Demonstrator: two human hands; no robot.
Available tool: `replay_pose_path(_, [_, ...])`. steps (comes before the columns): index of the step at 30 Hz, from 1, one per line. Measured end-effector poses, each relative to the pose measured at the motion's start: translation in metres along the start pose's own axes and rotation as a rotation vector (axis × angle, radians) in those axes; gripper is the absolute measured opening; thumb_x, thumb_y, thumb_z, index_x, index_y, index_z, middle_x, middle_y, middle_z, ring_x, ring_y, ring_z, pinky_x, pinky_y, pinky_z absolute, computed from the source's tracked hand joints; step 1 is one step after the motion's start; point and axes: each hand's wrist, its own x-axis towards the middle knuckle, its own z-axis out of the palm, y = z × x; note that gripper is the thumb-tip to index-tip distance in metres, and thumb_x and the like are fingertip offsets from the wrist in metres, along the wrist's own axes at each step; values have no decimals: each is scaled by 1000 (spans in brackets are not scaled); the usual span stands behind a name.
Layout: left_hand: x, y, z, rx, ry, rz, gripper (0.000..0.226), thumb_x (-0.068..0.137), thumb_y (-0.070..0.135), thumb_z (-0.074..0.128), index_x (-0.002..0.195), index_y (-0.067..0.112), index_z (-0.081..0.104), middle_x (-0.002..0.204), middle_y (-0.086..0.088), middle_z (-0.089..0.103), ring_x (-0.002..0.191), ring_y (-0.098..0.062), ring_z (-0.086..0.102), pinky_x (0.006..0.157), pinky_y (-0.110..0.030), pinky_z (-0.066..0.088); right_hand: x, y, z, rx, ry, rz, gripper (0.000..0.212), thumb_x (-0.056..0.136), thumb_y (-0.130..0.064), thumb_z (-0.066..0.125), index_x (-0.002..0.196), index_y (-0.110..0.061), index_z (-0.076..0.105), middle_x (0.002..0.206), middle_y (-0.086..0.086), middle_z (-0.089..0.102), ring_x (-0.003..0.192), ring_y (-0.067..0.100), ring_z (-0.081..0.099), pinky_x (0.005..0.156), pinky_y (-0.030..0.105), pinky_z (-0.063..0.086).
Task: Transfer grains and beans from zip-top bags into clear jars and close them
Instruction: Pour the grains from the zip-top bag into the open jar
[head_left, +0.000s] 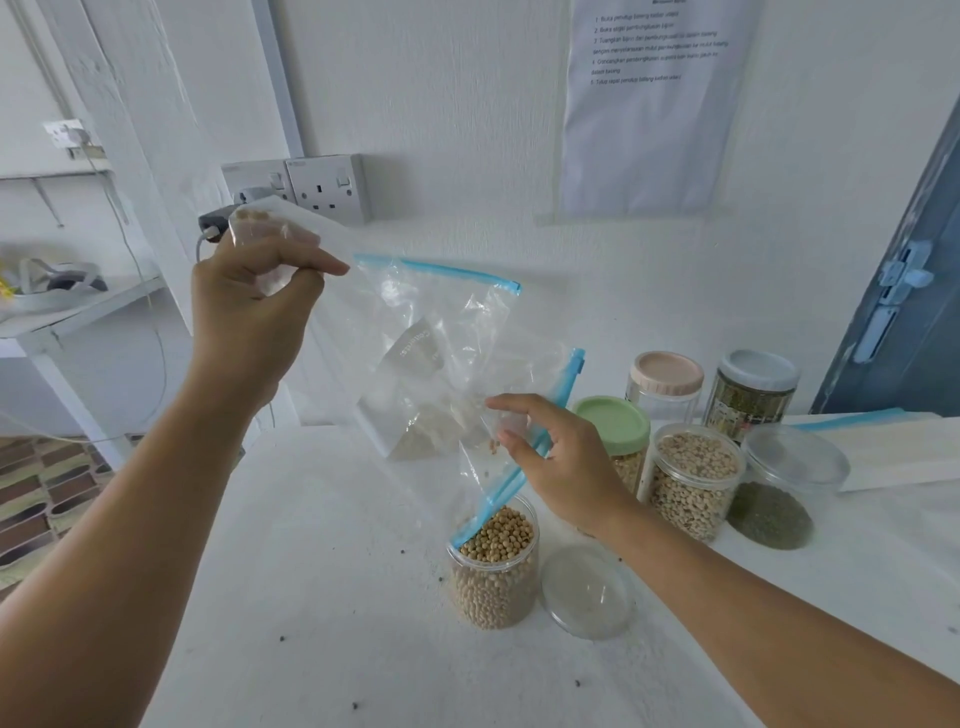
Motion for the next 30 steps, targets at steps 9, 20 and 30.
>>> replay_pose_path(9, [-4, 14, 11, 32, -27, 19, 35, 84, -9, 61, 88, 22, 77, 117, -22, 66, 110, 7, 58, 103, -22, 45, -3, 12, 1, -49, -148, 58, 41, 97, -28, 73, 128, -50, 58, 124, -15, 65, 114, 6, 60, 94, 19, 49])
replay_pose_path(20, [-5, 22, 13, 64, -38, 44, 35, 85, -9, 62, 87, 24, 77, 119, -24, 65, 108, 9, 58, 103, -21, 47, -5, 11, 1, 2, -117, 40, 43, 87, -28, 84, 118, -46, 61, 108, -12, 62, 101, 4, 69, 87, 23, 56])
replay_pose_path(30, [6, 22, 13, 7, -46, 85, 36, 85, 3, 70, 82, 37, 82, 107, 8, 66, 120, -20, 59, 109, -48, 49, 1, 12, -8, 0, 48, -35, 46, 87, -4, 80, 124, -26, 63, 103, -2, 56, 83, 11, 71, 76, 16, 57])
